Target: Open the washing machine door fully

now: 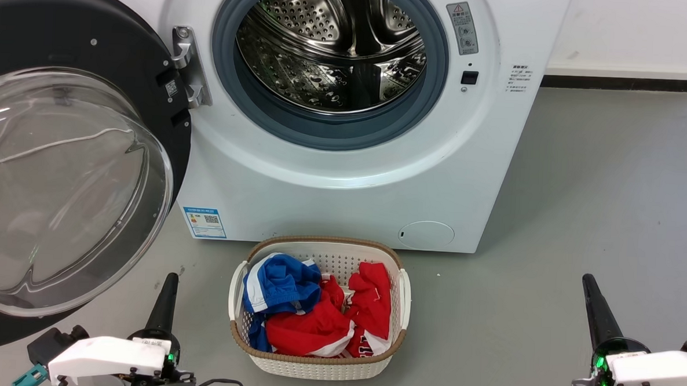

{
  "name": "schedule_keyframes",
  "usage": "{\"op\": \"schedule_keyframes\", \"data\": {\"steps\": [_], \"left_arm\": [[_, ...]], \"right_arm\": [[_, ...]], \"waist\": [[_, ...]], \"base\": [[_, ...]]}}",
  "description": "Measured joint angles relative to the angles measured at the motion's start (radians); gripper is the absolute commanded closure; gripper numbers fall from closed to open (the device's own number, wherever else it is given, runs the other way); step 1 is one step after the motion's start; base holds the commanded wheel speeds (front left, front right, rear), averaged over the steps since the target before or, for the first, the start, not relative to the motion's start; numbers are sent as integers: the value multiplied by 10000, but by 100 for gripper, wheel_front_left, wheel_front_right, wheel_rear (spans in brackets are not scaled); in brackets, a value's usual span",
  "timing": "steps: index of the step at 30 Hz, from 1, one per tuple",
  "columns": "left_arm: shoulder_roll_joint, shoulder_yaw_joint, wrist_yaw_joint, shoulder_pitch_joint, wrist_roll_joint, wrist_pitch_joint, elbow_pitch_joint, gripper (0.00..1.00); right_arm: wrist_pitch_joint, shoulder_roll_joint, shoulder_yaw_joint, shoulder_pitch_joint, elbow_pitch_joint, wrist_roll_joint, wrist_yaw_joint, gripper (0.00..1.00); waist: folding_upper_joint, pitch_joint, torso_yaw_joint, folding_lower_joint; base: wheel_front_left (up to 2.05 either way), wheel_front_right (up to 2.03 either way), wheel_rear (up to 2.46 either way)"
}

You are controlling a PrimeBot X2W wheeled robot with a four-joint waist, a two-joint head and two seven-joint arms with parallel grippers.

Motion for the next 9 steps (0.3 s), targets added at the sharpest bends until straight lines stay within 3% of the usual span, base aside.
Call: {"op": "schedule_keyframes", "data": {"steps": [9], "left_arm": [[0, 73, -33, -184, -947, 219, 56, 100]], "right_arm": [[261, 2, -77, -240, 148, 928, 0, 100]], "waist": [[0, 39, -8, 1]], "base": [[0, 0, 0]]}}
